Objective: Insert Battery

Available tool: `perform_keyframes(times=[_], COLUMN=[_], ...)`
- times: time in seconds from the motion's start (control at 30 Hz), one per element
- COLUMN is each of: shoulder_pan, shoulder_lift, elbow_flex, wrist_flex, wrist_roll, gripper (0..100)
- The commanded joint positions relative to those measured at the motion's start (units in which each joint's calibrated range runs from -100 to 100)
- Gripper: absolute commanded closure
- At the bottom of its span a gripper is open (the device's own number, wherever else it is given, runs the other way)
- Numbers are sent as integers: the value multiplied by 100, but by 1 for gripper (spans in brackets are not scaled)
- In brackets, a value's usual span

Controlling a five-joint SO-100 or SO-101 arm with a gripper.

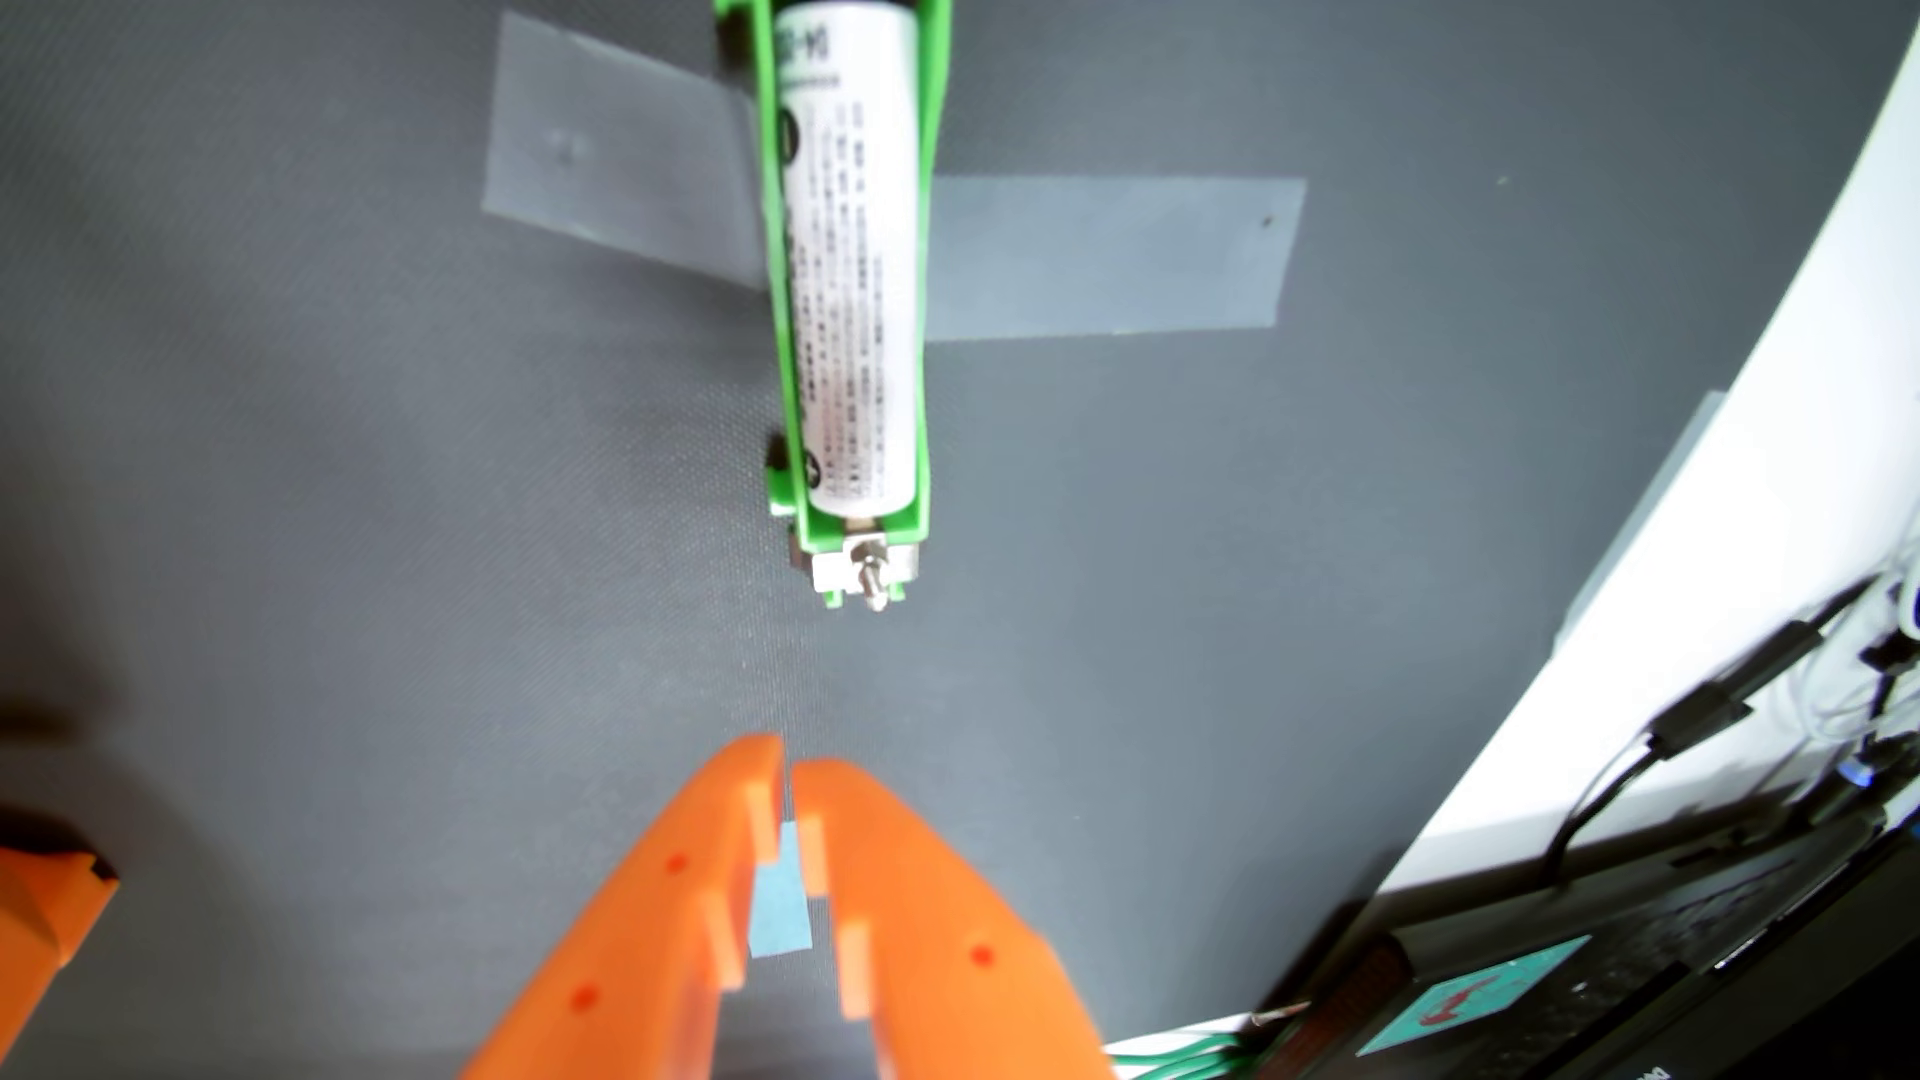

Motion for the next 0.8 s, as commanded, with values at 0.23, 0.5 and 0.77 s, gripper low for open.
perform_keyframes(times=[0.23,0.5,0.77], shoulder_pan=[953,870,823], shoulder_lift=[-1002,-2994,-4245], elbow_flex=[417,1606,2551], wrist_flex=[-31,-82,-429], wrist_roll=[38,172,301], gripper=[99,98,98])
